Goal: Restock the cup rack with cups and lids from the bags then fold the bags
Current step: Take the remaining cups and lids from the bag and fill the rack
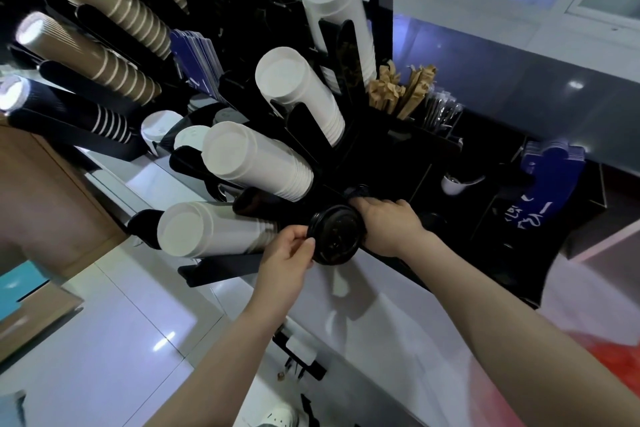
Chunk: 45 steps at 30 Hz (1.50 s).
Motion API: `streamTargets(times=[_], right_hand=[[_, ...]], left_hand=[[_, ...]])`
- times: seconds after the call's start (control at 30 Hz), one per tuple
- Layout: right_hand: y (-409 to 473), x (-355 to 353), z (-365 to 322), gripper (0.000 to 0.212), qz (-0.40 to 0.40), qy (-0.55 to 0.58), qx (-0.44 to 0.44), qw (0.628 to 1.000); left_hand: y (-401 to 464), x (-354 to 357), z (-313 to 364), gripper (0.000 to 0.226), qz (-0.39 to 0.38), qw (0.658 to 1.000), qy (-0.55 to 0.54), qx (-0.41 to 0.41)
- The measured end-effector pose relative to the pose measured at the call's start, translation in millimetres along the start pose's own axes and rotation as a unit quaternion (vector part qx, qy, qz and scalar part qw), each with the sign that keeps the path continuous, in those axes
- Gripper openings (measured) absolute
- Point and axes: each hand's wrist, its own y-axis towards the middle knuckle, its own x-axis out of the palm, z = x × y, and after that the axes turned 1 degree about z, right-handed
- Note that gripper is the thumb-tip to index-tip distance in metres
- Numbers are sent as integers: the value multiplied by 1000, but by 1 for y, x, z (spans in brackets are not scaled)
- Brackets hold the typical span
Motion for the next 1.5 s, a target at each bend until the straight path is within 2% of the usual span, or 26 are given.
streamTargets(times=[0.07, 0.2, 0.33, 0.4, 0.5, 0.63, 0.8, 0.93, 1.07, 1.23, 1.4, 1.5], right_hand=[[3, -5, -2, 60, -26, 2, 2, 1000], [12, -15, -3, 51, -85, -9, 5, 996], [13, -15, -2, 52, -95, -19, 8, 995], [7, -11, 0, 57, -57, -10, 1, 998], [-10, -12, 6, 58, 54, 71, 2, 996], [-54, -18, 23, 39, 226, 198, 49, 953], [-112, -19, 59, 28, 272, 231, 150, 922], [-144, -15, 84, 29, 298, 243, 233, 893], [-164, -12, 104, 50, 253, 225, 294, 894], [-163, -5, 112, 91, 92, 119, 275, 949], [-145, 5, 110, 99, 21, 19, 300, 954], [-139, 8, 111, 97, 17, 34, 302, 953]], left_hand=[[-1, -1, -1, 31, 1, 1000, -5, -4], [0, -1, -1, 26, 2, 1000, -20, -4], [1, 0, 0, 22, -4, 1000, -30, -3], [1, 2, 0, 22, -7, 999, -41, -2], [1, 6, 2, 21, -25, 999, -45, 3], [4, 18, 6, 20, -41, 998, -55, 5], [9, 39, 10, 16, -68, 997, -41, 2], [11, 58, 15, 17, -103, 994, -39, 4], [12, 76, 20, 17, -131, 990, -52, -6], [12, 92, 22, 17, -150, 987, -60, -14], [13, 94, 20, 17, -151, 987, -56, -22], [14, 89, 19, 18, -149, 987, -53, -23]])
